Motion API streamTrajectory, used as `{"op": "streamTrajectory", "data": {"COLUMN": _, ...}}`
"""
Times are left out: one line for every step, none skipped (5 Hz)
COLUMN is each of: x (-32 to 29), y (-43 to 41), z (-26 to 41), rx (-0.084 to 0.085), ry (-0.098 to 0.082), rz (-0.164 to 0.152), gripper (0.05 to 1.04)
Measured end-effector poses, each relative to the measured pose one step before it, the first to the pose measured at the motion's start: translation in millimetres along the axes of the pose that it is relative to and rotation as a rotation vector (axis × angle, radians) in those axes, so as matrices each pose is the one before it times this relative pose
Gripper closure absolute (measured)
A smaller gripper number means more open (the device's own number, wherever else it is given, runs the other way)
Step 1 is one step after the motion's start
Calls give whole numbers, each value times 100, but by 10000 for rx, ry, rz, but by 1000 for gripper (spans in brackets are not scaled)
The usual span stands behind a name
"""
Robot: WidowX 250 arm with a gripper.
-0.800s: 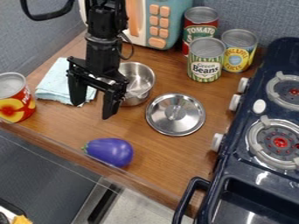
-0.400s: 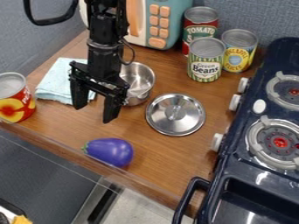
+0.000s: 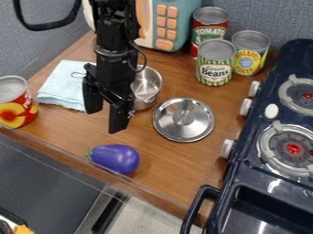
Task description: Put the eggplant inside the silver pot
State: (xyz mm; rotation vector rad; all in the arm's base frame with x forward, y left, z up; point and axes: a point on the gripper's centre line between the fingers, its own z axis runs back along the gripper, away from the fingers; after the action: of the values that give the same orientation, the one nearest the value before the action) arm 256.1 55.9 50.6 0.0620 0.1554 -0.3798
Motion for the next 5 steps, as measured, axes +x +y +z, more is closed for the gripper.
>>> {"op": "streamTrajectory", "data": {"x": -241, "y": -2225, "z": 2509, "rx": -319, "ry": -956, "rz": -2343, "gripper": 84}}
{"op": "streamTrajectory", "data": {"x": -1207, "y": -1149, "z": 2106, "rx": -803, "ry": -752, "rz": -1461, "gripper": 84}}
{"op": "streamTrajectory", "data": {"x": -740, "y": 12, "z": 144, "rx": -517, "ry": -307, "rz": -29, "gripper": 84}}
{"op": "streamTrajectory", "data": {"x": 357, "y": 287, "z": -1317, "rx": 165, "ry": 654, "rz": -14, "gripper": 84}}
{"op": "streamTrajectory", "data": {"x": 237, "y": 114, "z": -1774, "rx": -43, "ry": 796, "rz": 2, "gripper": 84}}
